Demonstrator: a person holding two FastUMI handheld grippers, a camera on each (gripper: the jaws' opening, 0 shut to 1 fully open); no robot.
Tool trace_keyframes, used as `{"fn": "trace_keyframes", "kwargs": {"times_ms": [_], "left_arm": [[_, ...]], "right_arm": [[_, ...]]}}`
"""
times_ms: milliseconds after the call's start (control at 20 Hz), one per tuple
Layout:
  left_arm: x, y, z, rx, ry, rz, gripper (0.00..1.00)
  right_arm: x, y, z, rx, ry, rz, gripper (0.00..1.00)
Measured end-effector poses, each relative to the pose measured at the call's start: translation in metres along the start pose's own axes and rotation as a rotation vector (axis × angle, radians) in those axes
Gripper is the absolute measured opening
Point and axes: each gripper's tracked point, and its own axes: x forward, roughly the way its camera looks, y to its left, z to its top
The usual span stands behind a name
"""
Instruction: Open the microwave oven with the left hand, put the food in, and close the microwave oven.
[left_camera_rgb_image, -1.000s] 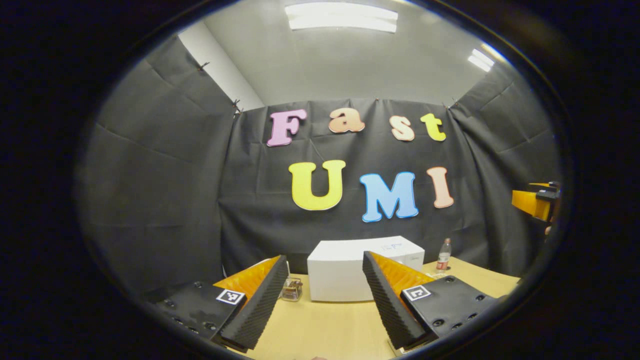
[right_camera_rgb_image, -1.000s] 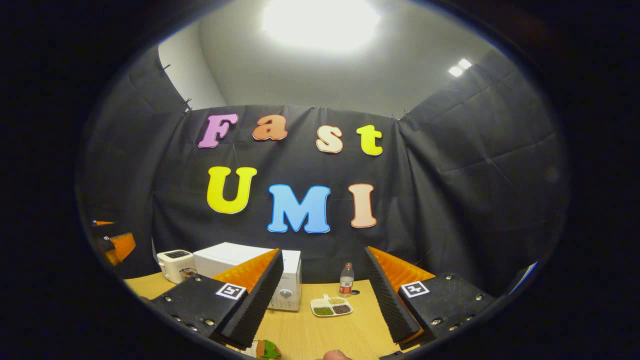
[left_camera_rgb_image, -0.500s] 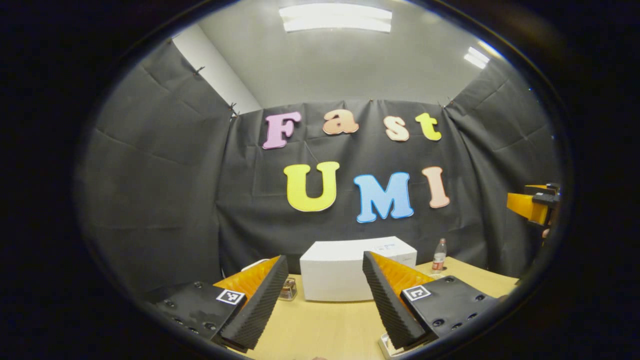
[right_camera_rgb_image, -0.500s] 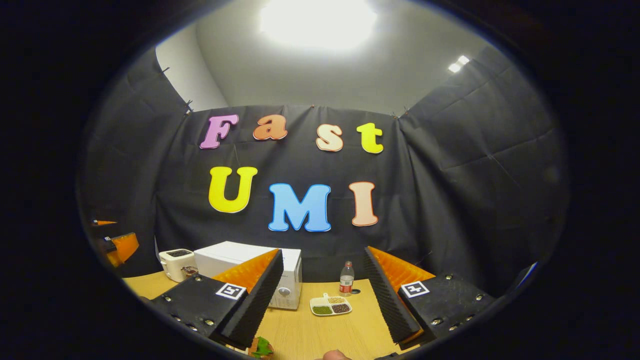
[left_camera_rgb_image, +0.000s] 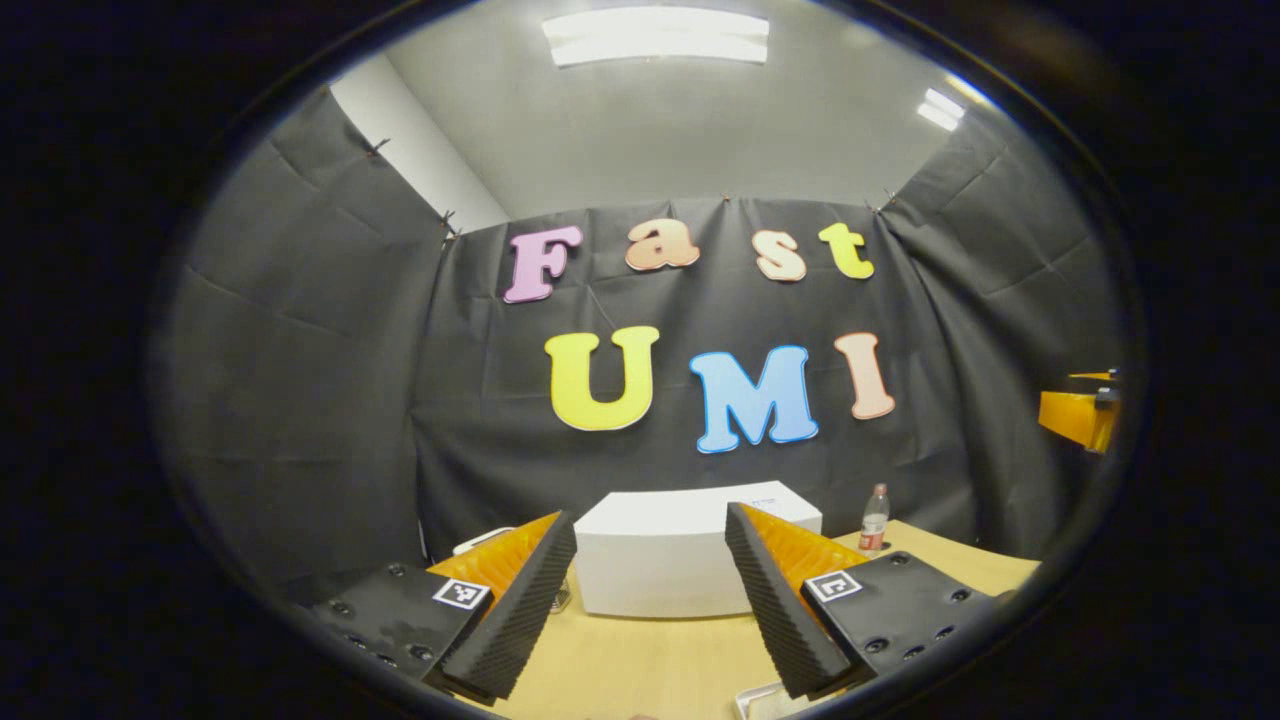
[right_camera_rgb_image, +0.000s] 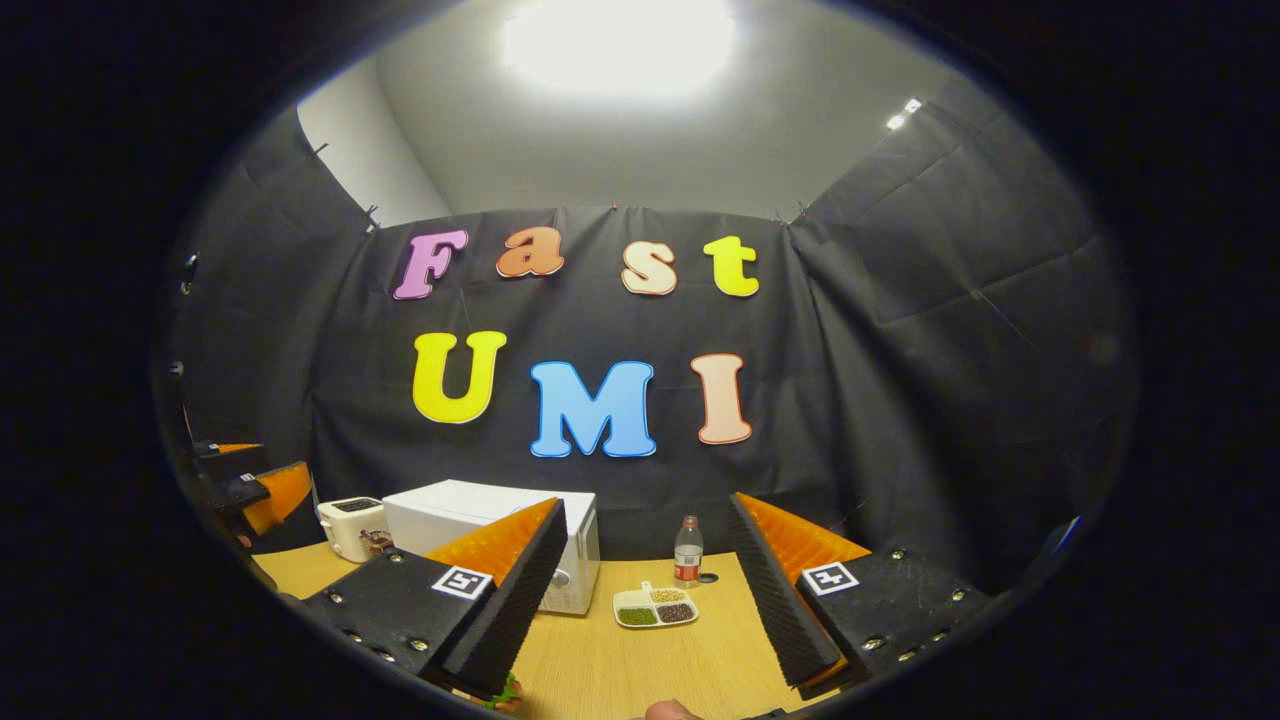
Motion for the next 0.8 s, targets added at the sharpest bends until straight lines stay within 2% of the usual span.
{"fn": "trace_keyframes", "kwargs": {"times_ms": [100, 400, 800], "left_arm": [[0.023, -0.014, -0.007, -0.007, -0.007, -0.028, 1.00], [0.095, -0.057, -0.041, -0.018, -0.017, -0.149, 1.00], [0.178, -0.110, -0.117, -0.056, 0.079, -0.264, 0.99]], "right_arm": [[0.004, -0.005, -0.004, -0.006, 0.006, -0.021, 0.96], [0.020, -0.024, -0.013, -0.009, 0.014, -0.160, 0.96], [0.024, -0.037, -0.030, -0.059, 0.079, -0.292, 0.97]]}}
